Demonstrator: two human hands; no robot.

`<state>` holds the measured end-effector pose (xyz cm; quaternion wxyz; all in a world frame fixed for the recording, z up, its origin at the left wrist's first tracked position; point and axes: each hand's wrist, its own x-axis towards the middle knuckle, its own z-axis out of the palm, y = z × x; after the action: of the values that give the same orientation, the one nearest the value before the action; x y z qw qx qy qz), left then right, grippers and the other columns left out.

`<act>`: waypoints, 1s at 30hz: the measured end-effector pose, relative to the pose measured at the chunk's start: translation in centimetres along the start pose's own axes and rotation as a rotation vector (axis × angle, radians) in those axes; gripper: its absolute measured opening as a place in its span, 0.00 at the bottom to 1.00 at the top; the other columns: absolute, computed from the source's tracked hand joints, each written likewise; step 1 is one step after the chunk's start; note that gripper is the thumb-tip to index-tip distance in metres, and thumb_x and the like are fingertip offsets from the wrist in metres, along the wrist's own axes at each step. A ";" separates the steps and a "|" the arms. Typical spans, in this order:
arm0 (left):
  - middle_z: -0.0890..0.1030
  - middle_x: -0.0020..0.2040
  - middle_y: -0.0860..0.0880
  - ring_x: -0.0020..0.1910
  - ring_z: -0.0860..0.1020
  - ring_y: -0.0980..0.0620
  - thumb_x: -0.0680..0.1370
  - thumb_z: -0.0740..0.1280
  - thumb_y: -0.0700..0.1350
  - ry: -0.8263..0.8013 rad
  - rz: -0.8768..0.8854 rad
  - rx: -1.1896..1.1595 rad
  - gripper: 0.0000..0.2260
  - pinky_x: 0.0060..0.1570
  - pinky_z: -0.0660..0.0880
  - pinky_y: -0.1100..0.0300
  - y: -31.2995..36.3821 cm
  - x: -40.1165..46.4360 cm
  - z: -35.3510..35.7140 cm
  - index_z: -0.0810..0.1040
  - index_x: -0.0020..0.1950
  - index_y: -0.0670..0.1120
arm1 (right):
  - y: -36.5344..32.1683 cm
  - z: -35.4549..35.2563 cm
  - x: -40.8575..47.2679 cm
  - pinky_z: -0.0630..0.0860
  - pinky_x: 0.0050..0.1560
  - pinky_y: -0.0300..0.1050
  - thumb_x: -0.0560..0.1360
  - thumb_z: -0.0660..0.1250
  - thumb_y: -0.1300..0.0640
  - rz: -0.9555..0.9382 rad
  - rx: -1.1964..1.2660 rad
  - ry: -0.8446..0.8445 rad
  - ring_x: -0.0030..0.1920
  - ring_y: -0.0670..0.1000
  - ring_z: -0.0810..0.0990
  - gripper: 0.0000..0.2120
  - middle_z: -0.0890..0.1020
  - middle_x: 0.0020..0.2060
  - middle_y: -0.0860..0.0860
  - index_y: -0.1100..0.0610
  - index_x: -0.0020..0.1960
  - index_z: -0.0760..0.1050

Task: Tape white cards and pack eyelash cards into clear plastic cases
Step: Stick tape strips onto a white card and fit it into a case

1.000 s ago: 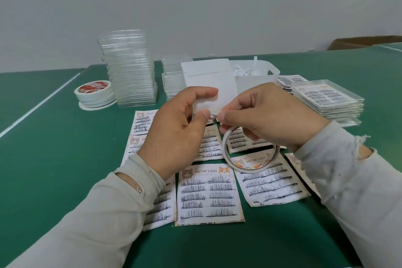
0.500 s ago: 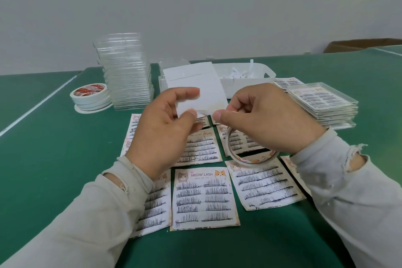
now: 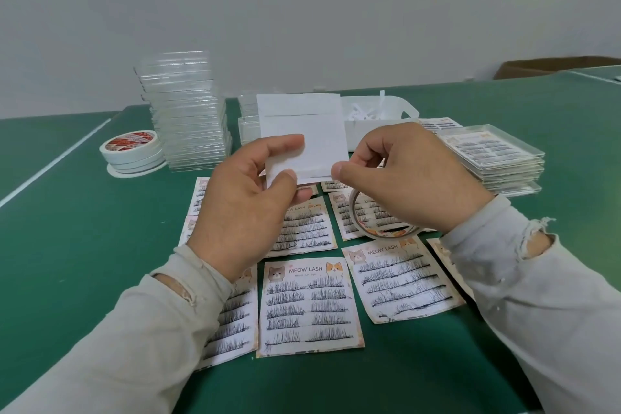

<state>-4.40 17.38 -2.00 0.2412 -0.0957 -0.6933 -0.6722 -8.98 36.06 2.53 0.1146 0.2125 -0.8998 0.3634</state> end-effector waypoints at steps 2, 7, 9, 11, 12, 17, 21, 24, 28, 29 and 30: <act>0.83 0.61 0.49 0.53 0.85 0.50 0.79 0.66 0.32 -0.004 0.017 0.012 0.20 0.49 0.83 0.57 0.0 0.0 0.0 0.84 0.56 0.57 | 0.0 0.1 0.1 0.66 0.31 0.38 0.73 0.74 0.43 0.022 0.000 0.002 0.27 0.38 0.73 0.14 0.81 0.29 0.44 0.51 0.35 0.79; 0.84 0.61 0.51 0.50 0.86 0.50 0.77 0.67 0.38 -0.010 0.027 0.061 0.18 0.50 0.83 0.58 0.0 -0.1 0.0 0.84 0.57 0.59 | 0.3 0.3 0.2 0.67 0.31 0.39 0.73 0.74 0.43 0.068 0.009 -0.018 0.23 0.40 0.71 0.16 0.75 0.21 0.40 0.54 0.34 0.78; 0.84 0.60 0.52 0.49 0.86 0.50 0.76 0.67 0.39 -0.005 0.025 0.093 0.17 0.50 0.83 0.57 0.0 -0.1 -0.1 0.84 0.57 0.59 | 0.3 0.4 0.2 0.68 0.31 0.38 0.72 0.74 0.43 0.071 0.016 -0.025 0.22 0.40 0.71 0.16 0.74 0.20 0.39 0.54 0.34 0.79; 0.84 0.58 0.52 0.49 0.86 0.51 0.76 0.66 0.40 0.003 0.033 0.114 0.16 0.50 0.83 0.56 0.0 -0.1 -0.2 0.83 0.57 0.59 | 0.4 0.4 0.2 0.68 0.31 0.39 0.72 0.75 0.43 0.058 0.032 -0.026 0.22 0.40 0.71 0.16 0.75 0.21 0.38 0.54 0.34 0.80; 0.85 0.58 0.53 0.49 0.86 0.51 0.76 0.66 0.40 0.004 0.037 0.125 0.16 0.51 0.83 0.55 0.0 -0.1 -0.3 0.83 0.57 0.59 | 0.4 0.4 0.2 0.69 0.31 0.38 0.72 0.75 0.43 0.048 0.043 -0.026 0.23 0.40 0.72 0.16 0.76 0.22 0.38 0.54 0.34 0.80; 0.83 0.57 0.59 0.46 0.86 0.53 0.80 0.60 0.39 -0.012 0.033 0.170 0.20 0.53 0.81 0.51 0.1 -0.1 -0.3 0.81 0.54 0.63 | 0.8 0.2 0.5 0.78 0.32 0.40 0.73 0.75 0.52 0.048 0.173 -0.074 0.28 0.46 0.79 0.11 0.82 0.27 0.44 0.58 0.36 0.83; 0.80 0.58 0.56 0.47 0.86 0.51 0.83 0.56 0.38 0.046 0.048 0.072 0.18 0.51 0.83 0.51 0.3 -0.1 0.0 0.79 0.55 0.59 | 1.0 0.0 0.7 0.81 0.40 0.55 0.73 0.74 0.55 0.079 0.329 -0.123 0.35 0.61 0.82 0.08 0.86 0.39 0.59 0.57 0.37 0.85; 0.80 0.61 0.48 0.48 0.86 0.48 0.85 0.55 0.42 0.131 0.087 -0.003 0.14 0.46 0.84 0.55 0.5 -0.1 0.3 0.76 0.56 0.58 | 0.8 0.5 0.5 0.69 0.28 0.36 0.73 0.75 0.56 0.067 0.414 -0.116 0.24 0.43 0.69 0.07 0.87 0.37 0.55 0.56 0.37 0.85; 0.84 0.56 0.56 0.50 0.85 0.52 0.82 0.65 0.44 0.070 0.078 -0.025 0.10 0.51 0.83 0.54 0.3 -0.5 0.8 0.78 0.61 0.57 | 0.9 0.9 0.6 0.82 0.42 0.45 0.73 0.75 0.57 0.028 0.396 -0.061 0.36 0.55 0.83 0.07 0.87 0.35 0.50 0.58 0.37 0.85; 0.85 0.53 0.58 0.49 0.85 0.54 0.81 0.67 0.41 0.046 0.055 -0.019 0.12 0.52 0.83 0.55 0.2 -0.5 1.0 0.78 0.61 0.55 | 1.0 0.9 0.5 0.82 0.47 0.50 0.73 0.75 0.57 0.019 0.385 -0.056 0.40 0.58 0.84 0.08 0.87 0.35 0.50 0.58 0.37 0.85; 0.85 0.51 0.60 0.48 0.85 0.55 0.81 0.68 0.38 0.043 0.023 -0.035 0.13 0.53 0.82 0.56 0.0 -0.6 1.0 0.79 0.61 0.54 | 1.0 0.9 0.5 0.82 0.48 0.53 0.74 0.75 0.58 0.007 0.382 -0.058 0.41 0.60 0.84 0.08 0.86 0.35 0.51 0.58 0.37 0.85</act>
<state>-4.11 18.52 -2.20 0.2620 -0.0936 -0.6750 -0.6834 -9.95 35.87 1.49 0.0450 0.2378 -0.8182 0.5216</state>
